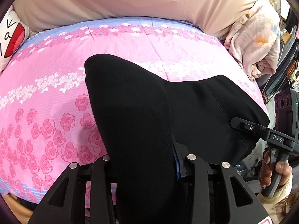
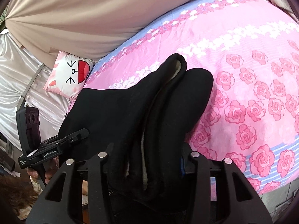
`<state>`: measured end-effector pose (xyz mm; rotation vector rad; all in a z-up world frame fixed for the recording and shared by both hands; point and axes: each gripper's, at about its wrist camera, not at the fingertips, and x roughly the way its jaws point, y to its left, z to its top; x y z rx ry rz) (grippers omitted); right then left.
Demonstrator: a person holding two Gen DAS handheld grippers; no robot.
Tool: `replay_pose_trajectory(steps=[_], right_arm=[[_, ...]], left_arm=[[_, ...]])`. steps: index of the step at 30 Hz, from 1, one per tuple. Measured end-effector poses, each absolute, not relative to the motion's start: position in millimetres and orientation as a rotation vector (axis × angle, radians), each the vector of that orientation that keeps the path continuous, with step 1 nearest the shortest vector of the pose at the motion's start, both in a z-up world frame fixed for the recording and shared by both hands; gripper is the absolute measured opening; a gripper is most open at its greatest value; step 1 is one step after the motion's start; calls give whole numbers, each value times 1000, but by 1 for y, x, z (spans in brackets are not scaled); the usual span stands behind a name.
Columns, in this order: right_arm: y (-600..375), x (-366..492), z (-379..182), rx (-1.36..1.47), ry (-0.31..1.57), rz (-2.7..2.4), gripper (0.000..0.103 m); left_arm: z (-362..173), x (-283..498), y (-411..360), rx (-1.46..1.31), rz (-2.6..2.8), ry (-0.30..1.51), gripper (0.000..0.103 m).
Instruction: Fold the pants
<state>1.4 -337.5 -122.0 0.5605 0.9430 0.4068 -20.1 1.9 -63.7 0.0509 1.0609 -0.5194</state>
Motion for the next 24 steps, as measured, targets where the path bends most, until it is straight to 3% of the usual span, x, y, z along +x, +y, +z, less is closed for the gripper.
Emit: replay_pose_trajectory(steps=[12,24], right_arm=[[-338,-2,-117,554,942,414,43],[-339,-13,-76,529,868,464,43]], left_arm=[[-60,-22,3,47,-526,1056,35],[-16,-33,15,34,-580,970,35]])
